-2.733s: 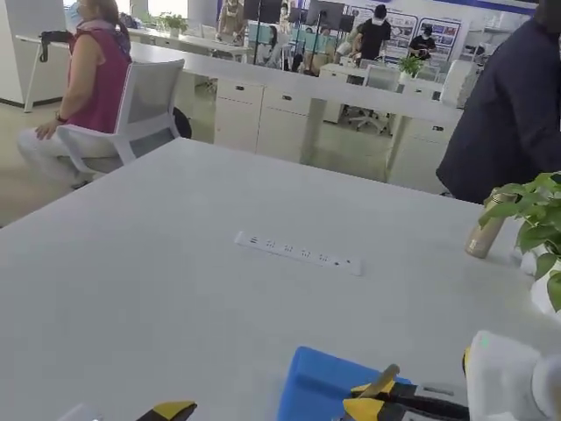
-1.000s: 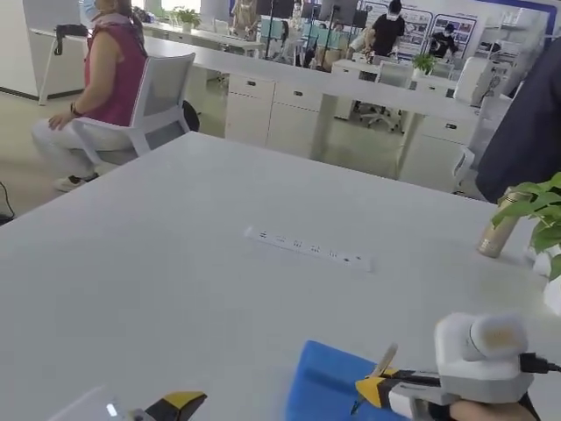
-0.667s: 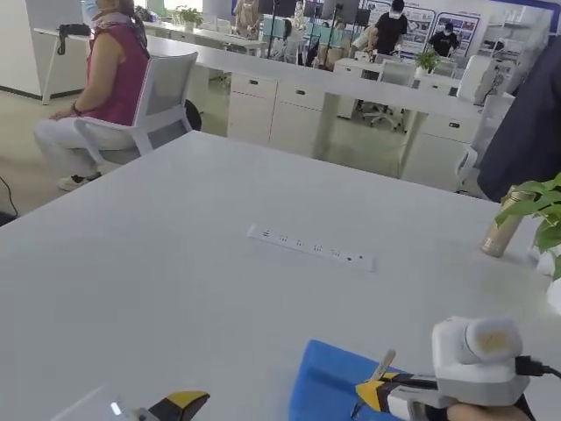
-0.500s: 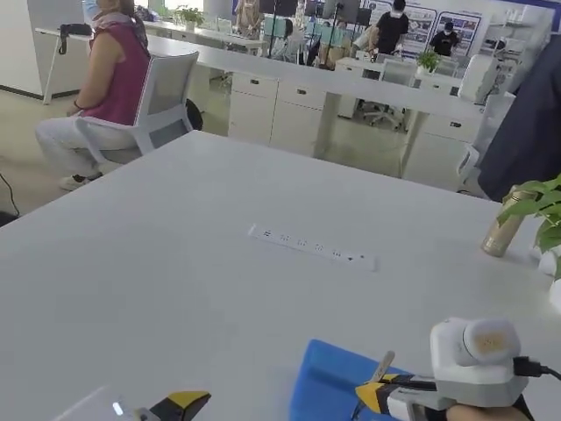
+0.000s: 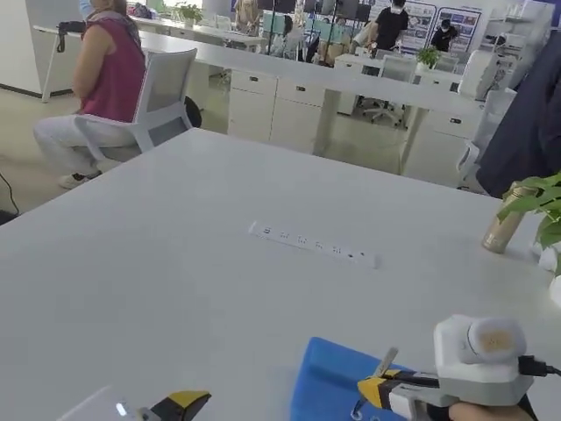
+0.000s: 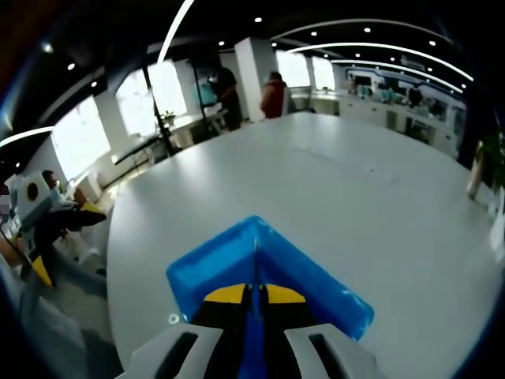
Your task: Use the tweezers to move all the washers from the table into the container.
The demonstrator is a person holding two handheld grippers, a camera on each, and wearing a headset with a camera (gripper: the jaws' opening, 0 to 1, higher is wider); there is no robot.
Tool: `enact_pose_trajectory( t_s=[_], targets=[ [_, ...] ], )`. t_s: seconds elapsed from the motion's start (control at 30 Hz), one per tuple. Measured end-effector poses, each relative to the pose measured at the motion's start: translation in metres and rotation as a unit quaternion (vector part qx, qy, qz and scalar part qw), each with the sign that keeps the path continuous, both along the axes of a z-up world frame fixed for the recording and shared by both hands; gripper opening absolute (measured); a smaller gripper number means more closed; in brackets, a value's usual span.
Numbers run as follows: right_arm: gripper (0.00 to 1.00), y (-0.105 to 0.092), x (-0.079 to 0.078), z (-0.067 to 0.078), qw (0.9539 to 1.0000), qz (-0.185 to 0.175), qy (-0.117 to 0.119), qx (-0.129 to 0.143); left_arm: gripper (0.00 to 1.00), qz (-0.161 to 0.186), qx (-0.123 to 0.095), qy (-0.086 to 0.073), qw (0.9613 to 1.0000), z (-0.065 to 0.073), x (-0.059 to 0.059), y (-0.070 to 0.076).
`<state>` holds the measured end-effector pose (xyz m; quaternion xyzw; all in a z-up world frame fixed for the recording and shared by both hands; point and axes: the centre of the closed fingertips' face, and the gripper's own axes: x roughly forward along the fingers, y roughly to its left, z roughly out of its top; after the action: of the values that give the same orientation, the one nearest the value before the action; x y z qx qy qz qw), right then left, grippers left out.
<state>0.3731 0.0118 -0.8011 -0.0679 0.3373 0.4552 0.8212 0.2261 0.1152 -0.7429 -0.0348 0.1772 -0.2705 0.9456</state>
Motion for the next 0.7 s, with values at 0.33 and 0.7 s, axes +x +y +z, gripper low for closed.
enact_pose_trajectory(
  t_s=[0.33, 0.7],
  targets=[
    [0.03, 0.010, -0.024, 0.051, 0.9947, -0.002, -0.018, 0.101, 0.76, -0.005, 0.002, 0.005, 1.0000, -0.002, -0.001, -0.002],
    [0.03, 0.015, -0.080, 0.016, 0.9961, 0.035, 0.011, 0.080, 0.76, -0.010, 0.004, 0.008, 0.9999, -0.003, -0.003, -0.004]
  ],
)
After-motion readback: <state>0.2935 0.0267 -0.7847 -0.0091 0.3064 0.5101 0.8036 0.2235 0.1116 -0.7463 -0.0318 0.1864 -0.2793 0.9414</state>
